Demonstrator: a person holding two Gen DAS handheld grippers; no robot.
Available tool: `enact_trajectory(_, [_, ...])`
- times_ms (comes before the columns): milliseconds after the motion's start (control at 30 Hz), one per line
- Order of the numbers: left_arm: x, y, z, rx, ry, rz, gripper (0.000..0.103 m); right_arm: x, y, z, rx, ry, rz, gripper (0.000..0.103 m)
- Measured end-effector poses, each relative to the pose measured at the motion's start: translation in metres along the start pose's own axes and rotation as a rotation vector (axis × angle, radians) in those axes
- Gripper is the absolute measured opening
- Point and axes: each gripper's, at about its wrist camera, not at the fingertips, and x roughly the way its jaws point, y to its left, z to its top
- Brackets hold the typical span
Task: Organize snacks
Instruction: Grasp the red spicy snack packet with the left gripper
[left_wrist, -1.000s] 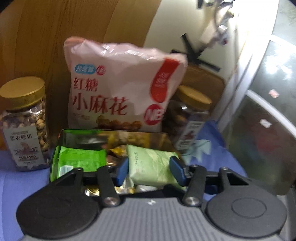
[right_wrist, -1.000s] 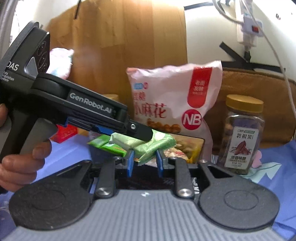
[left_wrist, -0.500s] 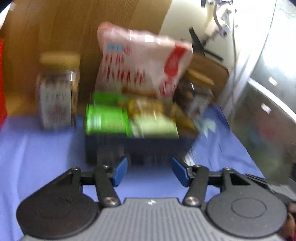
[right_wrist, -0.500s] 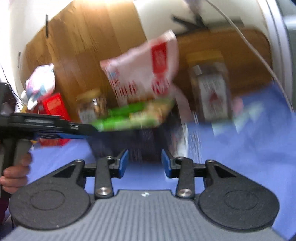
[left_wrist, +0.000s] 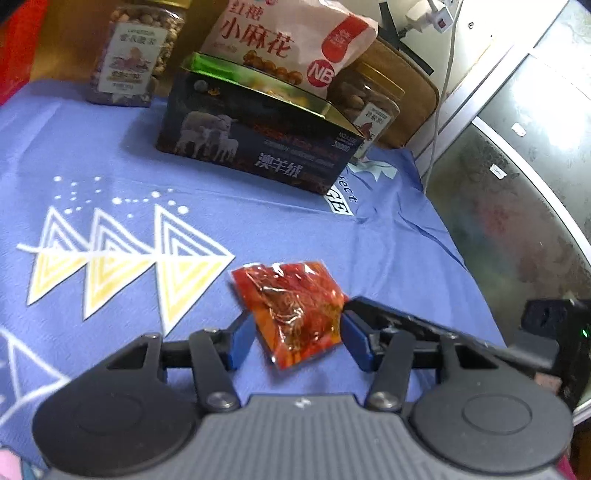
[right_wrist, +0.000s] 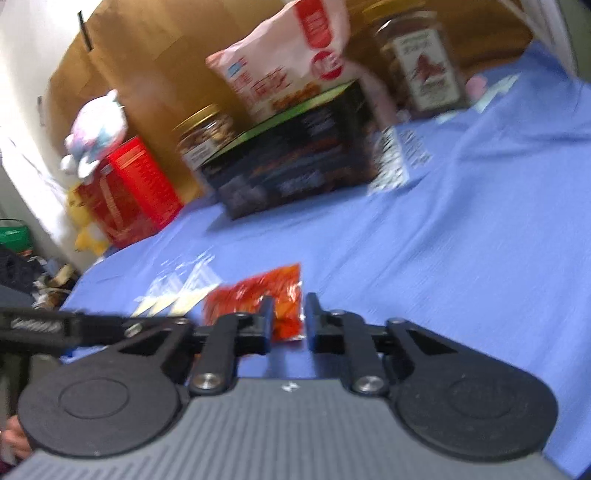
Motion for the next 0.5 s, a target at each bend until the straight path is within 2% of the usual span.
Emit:
enact_trajectory(167, [-0.021, 0.011, -0.018, -0.023, -0.003, 0.005, 0.035, -0.007, 0.021, -0.018, -0.021, 0.051, 0.055, 0.019])
enact_trajectory(300, [-0.05, 0.023, -0.039, -0.048, -0.031, 0.034, 0.035, -0.013, 0.048, -0.037, -0.094, 0.103, 0.115, 0.019])
enact_trajectory(433, [-0.083, 0.035, -0.062, -0.083, -0.056, 0.055, 0.035, -0.019, 0.085, -0.059, -0.267, 0.126, 0.149, 0.021])
enact_trajectory(500, [-0.099, 0.042, -0.074, -0.104, -0.071, 0.054, 0.035, -0.02, 0.102, -0.068, -0.37, 0.125, 0.155, 0.031])
